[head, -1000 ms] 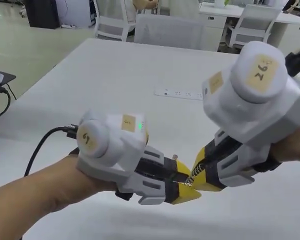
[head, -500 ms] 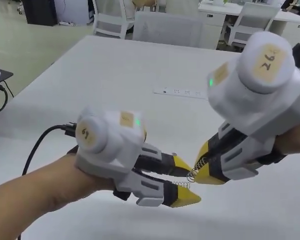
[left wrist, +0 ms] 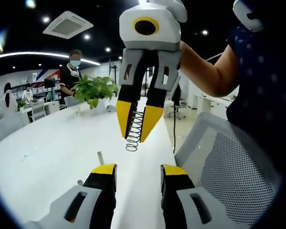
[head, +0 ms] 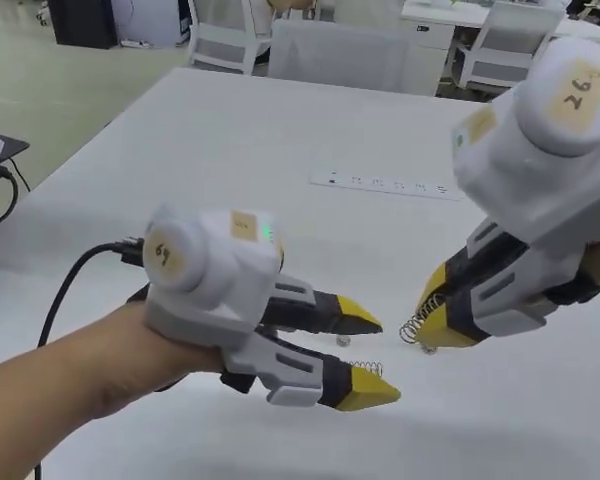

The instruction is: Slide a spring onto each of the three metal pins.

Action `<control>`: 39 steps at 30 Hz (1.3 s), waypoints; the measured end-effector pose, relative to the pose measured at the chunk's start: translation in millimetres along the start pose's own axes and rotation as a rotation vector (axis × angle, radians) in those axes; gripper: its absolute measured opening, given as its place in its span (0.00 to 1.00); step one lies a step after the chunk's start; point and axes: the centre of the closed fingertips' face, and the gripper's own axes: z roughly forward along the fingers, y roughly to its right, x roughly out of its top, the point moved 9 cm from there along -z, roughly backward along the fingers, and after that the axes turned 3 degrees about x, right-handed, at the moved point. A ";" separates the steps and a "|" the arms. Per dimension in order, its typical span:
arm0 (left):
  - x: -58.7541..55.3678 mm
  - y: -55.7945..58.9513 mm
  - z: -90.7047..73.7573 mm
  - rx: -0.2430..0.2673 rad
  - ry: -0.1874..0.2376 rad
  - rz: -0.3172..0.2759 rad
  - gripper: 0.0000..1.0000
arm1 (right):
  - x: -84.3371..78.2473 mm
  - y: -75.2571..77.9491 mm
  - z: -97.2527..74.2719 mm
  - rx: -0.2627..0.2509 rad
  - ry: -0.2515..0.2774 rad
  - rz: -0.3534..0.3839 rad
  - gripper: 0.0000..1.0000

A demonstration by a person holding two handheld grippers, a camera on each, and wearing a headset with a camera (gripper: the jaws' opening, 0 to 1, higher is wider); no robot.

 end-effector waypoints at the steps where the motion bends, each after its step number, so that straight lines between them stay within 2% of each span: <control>1: 0.2 -0.1 -0.3 0.001 0.000 -0.004 0.32 | -1.3 0.8 -0.6 -0.003 -0.003 0.002 0.09; 10: 3.2 -2.5 -9.1 0.029 0.016 -0.023 0.37 | -10.8 12.0 -6.6 -0.021 -0.016 0.031 0.09; 19: 11.8 -4.3 -20.4 0.053 0.033 -0.027 0.43 | -21.9 25.2 -9.1 -0.039 -0.049 0.058 0.09; 23: 14.0 -4.2 -23.4 0.060 0.027 -0.015 0.43 | -23.6 29.0 -8.7 -0.037 -0.051 0.064 0.09; 29: 20.4 -1.1 -36.7 0.074 0.020 0.010 0.45 | -27.8 38.5 -6.7 -0.043 -0.067 0.072 0.09; 39: 3.9 -6.1 -65.7 0.155 -0.018 -0.003 0.45 | -30.9 52.1 -1.9 -0.047 -0.083 0.077 0.09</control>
